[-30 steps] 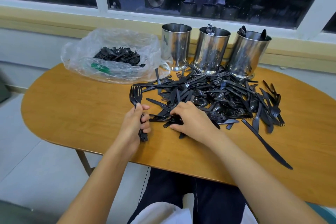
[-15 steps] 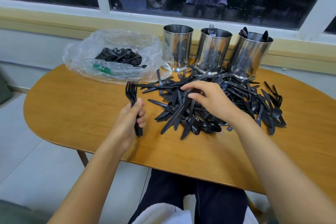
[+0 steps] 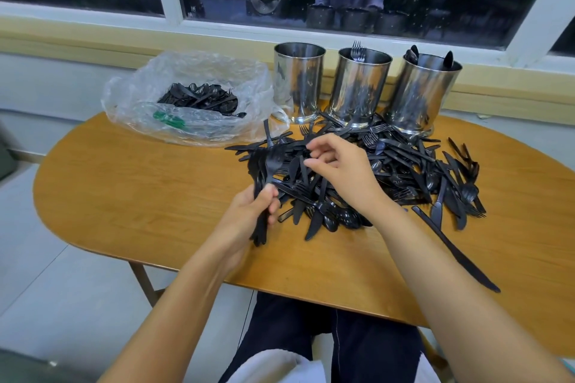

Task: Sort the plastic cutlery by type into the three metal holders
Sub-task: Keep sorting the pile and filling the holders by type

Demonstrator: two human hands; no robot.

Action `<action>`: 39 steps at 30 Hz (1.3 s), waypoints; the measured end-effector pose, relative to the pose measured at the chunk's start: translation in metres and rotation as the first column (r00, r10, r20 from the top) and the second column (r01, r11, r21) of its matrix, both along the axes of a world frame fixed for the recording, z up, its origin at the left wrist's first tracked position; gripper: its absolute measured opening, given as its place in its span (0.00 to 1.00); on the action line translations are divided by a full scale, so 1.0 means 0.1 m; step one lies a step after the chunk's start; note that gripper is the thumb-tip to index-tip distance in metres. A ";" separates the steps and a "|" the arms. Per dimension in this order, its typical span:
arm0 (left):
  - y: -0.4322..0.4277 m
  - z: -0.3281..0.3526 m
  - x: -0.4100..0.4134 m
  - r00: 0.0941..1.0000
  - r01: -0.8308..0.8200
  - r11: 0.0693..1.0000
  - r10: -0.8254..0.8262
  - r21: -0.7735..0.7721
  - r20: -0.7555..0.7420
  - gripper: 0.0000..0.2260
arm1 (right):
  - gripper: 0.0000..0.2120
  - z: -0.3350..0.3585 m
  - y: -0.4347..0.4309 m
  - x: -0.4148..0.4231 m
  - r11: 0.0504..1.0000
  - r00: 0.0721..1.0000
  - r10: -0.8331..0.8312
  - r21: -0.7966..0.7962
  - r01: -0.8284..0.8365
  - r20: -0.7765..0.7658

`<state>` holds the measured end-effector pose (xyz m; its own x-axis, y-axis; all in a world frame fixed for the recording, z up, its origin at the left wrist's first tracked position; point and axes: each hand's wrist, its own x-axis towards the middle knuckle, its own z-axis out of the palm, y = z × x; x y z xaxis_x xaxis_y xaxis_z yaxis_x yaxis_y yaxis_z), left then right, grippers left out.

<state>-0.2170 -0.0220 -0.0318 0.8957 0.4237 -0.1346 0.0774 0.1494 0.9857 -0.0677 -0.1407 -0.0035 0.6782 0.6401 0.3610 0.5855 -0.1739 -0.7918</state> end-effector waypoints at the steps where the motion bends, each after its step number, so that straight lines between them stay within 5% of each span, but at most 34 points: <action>1: 0.03 0.00 -0.01 0.999 -0.034 0.999 0.034 0.001 -0.011 0.10 | 0.07 -0.05 0.00 0.03 0.997 0.999 -0.034 -0.066 0.036 0.030; 4: 0.09 -0.02 -0.04 0.997 -0.079 0.997 0.078 -0.015 -0.021 0.10 | 0.05 -0.23 0.01 0.05 0.961 0.989 -0.021 -0.268 0.061 0.147; 10: 0.16 -0.07 -0.07 0.993 -0.121 0.986 0.121 -0.116 -0.004 0.09 | 0.18 -0.38 0.15 -0.04 0.864 0.947 0.017 -0.481 0.148 0.322; 17: 0.24 -0.09 -0.08 0.986 -0.159 0.959 0.167 -0.233 0.012 0.09 | 0.13 -0.34 0.22 -0.02 0.846 0.887 -0.068 -0.444 0.294 0.458; 22: 0.31 -0.07 -0.07 0.972 -0.212 0.934 0.231 -0.287 0.036 0.10 | 0.09 -0.13 0.09 0.15 0.956 0.930 -0.232 -0.107 0.272 0.284; 25: 0.34 -0.03 -0.06 0.964 -0.231 0.927 0.259 -0.296 0.058 0.10 | 0.06 0.11 -0.02 0.20 0.982 0.971 -0.189 0.034 0.186 0.148; 31: 0.06 0.08 0.04 0.997 0.019 0.975 -0.002 -0.223 0.076 0.19 | 0.05 0.35 0.00 -0.02 0.987 0.985 0.161 0.021 -0.160 -0.065; 39: -0.18 0.10 0.13 0.994 0.105 0.990 -0.106 0.098 0.007 0.10 | 0.11 0.16 0.01 -0.05 0.991 0.985 0.054 0.127 -0.033 -0.162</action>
<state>-0.2039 -0.0403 -0.0223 0.9373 0.3377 -0.0862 0.0755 0.0446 0.9961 -0.0722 -0.1394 0.0124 0.7076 0.6275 0.3248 0.4501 -0.0459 -0.8918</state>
